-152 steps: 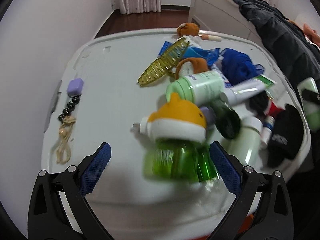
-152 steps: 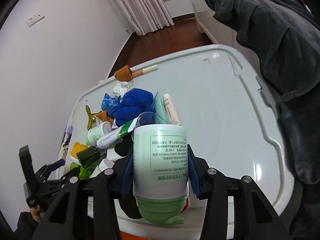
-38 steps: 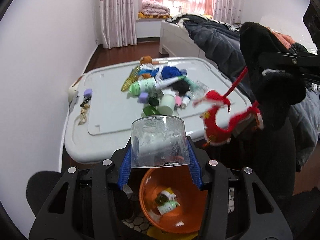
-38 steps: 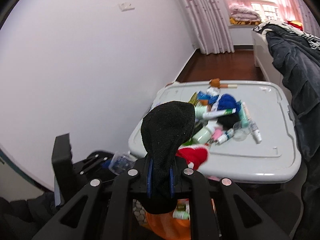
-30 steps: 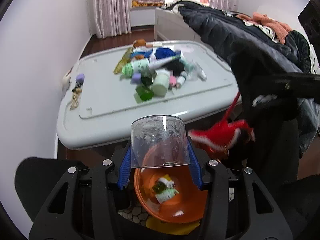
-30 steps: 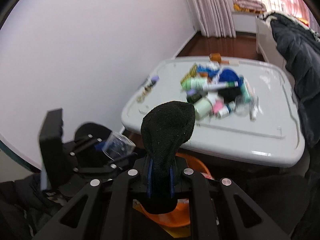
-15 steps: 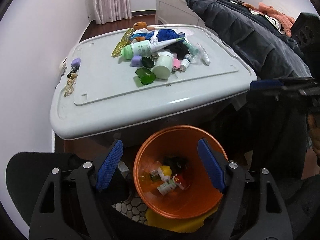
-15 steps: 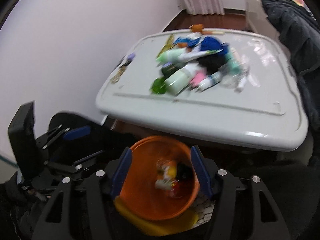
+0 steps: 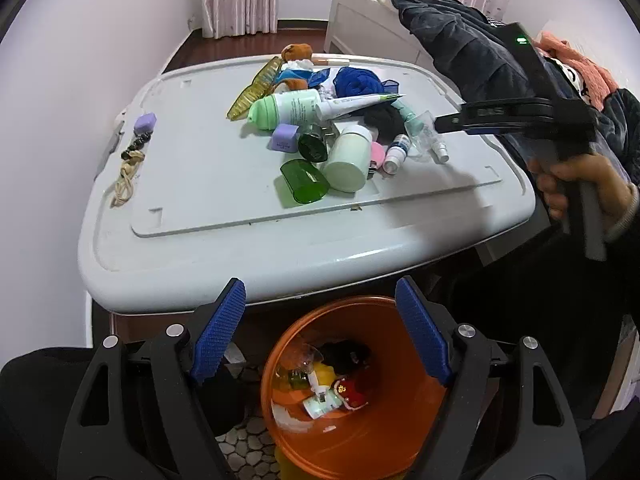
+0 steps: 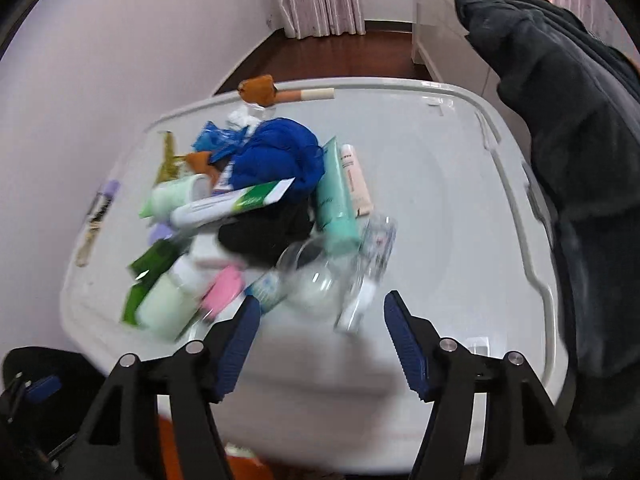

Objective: Collect trash
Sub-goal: 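Grasp the clear glass cup with the right tool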

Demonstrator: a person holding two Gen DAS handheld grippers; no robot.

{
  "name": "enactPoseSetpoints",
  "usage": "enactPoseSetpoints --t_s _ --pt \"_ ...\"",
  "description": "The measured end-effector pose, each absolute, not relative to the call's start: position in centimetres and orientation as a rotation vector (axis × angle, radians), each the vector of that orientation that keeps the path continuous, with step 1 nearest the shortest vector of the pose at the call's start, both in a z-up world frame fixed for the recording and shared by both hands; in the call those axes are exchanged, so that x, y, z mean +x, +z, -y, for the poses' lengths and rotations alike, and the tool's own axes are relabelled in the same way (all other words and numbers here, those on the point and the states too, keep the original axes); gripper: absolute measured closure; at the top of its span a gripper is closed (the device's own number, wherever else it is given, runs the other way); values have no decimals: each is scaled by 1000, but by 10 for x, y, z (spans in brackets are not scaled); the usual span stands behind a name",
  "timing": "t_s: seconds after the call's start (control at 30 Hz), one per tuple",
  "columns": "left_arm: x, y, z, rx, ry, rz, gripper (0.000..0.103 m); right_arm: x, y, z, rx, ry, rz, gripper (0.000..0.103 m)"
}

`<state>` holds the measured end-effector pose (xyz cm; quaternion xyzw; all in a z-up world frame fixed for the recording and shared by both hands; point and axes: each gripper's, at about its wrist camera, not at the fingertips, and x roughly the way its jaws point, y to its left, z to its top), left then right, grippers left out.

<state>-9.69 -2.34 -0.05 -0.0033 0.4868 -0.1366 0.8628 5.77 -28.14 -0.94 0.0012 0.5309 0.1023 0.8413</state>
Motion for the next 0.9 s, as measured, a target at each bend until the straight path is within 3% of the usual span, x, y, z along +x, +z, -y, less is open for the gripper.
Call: enactPoseSetpoints --t_s 0.2,0.27,0.9 --pt "-86 -11 22 -8 -282 -1042 27 98 -36 269 -46 236 -1190 37" --pt "-83 -12 22 -12 -278 -1048 27 100 -35 260 -101 259 -1172 53" --pt "4 -52 52 41 -148 -1063 27 57 12 307 146 312 -1021 53"
